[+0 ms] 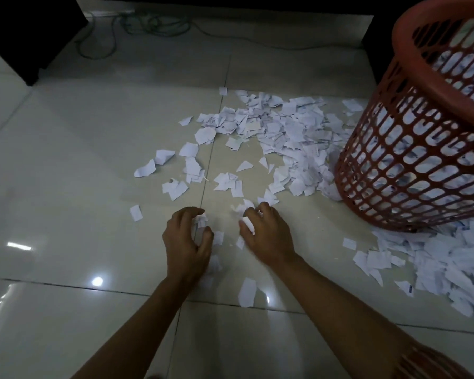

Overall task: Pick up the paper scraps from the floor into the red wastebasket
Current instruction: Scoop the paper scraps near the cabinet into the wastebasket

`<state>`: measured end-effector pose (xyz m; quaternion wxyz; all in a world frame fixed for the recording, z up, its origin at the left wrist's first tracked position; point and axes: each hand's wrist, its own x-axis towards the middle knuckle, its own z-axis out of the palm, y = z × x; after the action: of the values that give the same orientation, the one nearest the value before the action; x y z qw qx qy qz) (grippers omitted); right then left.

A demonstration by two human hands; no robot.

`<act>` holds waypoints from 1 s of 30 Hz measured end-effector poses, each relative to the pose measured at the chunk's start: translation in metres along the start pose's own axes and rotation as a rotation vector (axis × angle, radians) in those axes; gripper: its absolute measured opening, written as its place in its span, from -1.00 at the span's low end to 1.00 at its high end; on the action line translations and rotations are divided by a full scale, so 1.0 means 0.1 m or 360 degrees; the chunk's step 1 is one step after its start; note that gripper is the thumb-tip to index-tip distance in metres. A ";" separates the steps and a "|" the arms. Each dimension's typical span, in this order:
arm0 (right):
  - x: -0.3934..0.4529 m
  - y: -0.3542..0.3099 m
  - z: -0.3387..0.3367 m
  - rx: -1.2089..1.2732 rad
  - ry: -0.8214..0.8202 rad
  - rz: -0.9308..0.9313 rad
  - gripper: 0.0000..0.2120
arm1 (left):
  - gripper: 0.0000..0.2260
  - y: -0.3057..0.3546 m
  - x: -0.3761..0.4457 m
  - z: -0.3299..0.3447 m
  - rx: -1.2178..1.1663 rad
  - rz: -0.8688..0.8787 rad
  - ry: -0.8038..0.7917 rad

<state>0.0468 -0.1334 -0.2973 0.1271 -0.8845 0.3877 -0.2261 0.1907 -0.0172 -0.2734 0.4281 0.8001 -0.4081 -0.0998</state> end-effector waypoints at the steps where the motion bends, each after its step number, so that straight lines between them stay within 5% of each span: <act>1: 0.02 0.05 -0.03 0.0059 -0.0044 0.0007 -0.76 | -0.48 0.00 -0.06 0.01 0.0091 0.0001 -0.0030; 6: 0.08 0.26 -0.23 0.0347 -0.0058 0.0244 -0.80 | -0.07 -0.08 -0.38 0.12 0.0613 -0.0041 -0.0429; 14: -0.09 0.42 -0.44 0.0490 0.0218 0.0359 -0.81 | 0.16 0.25 -0.51 0.52 0.0915 0.0278 -0.0751; 24: -0.04 0.45 -0.64 0.0505 0.0528 0.0334 -0.91 | 0.00 0.43 0.28 1.00 0.0992 0.0236 -0.0660; 30: -0.05 0.42 -0.71 0.0557 0.0594 0.0344 -0.89 | -0.09 0.50 0.71 1.21 0.1024 0.0436 -0.0783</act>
<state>-0.0179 -0.1614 -0.2546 0.2279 -0.7456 0.4516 -0.4337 0.1463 -0.1573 -0.2954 0.0559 0.7836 -0.6110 -0.0976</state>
